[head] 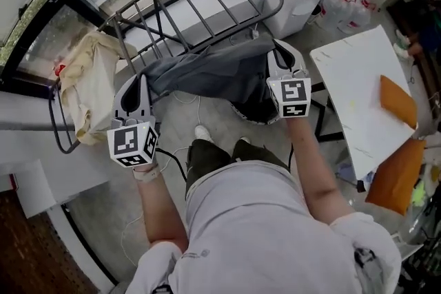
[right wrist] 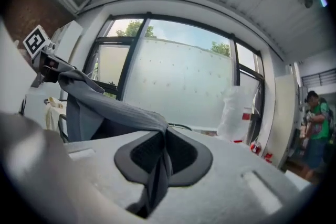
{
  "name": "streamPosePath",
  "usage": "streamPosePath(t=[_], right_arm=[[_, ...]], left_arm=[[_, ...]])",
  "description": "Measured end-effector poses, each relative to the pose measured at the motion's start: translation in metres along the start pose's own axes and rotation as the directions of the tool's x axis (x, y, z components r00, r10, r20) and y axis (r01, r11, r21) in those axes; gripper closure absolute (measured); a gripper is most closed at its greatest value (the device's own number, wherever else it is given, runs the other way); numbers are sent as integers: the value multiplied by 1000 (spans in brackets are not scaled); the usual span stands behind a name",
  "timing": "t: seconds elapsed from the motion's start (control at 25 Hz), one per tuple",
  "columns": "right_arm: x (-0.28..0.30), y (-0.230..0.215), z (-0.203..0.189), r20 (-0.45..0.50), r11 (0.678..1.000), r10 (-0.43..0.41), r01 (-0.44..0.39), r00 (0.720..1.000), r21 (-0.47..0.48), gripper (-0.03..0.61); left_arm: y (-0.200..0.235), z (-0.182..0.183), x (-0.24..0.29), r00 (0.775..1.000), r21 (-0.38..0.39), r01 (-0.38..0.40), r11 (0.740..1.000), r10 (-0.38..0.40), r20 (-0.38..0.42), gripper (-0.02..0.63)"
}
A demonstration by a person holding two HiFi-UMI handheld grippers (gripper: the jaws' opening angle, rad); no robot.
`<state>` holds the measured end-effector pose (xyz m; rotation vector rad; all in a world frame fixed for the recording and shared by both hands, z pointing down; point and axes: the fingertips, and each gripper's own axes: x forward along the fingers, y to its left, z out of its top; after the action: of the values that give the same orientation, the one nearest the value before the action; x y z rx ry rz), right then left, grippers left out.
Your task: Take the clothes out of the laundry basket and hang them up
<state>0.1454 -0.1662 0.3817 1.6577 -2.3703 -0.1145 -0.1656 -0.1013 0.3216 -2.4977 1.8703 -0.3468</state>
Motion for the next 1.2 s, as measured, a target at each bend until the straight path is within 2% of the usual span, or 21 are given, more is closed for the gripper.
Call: streamPosePath(t=[0.24,0.48,0.64,0.8,0.96,1.2], right_arm=[[6,30,58,93,979,25,-5,995,-205,560],[17,57,98,169,961,30,18,985,-276,560],[34,73,113,178,945,23,37,984,-325,560],[55,92,128,190,929,2,68,982,-363,560],[80,107,152,221,917,-27,112,975,-383,560],[125,127,206,276,891,-67,183,959,-416,560]], left_arm=[[30,-5,-36,995,-4,-97,995,97,30,609],[62,0,-55,978,1,-182,983,181,103,609],[87,-1,-51,974,21,-198,980,195,113,609],[117,0,-43,968,72,-224,972,213,133,609],[152,15,-34,955,112,-242,964,216,202,609],[221,48,-4,939,124,-228,966,184,289,609]])
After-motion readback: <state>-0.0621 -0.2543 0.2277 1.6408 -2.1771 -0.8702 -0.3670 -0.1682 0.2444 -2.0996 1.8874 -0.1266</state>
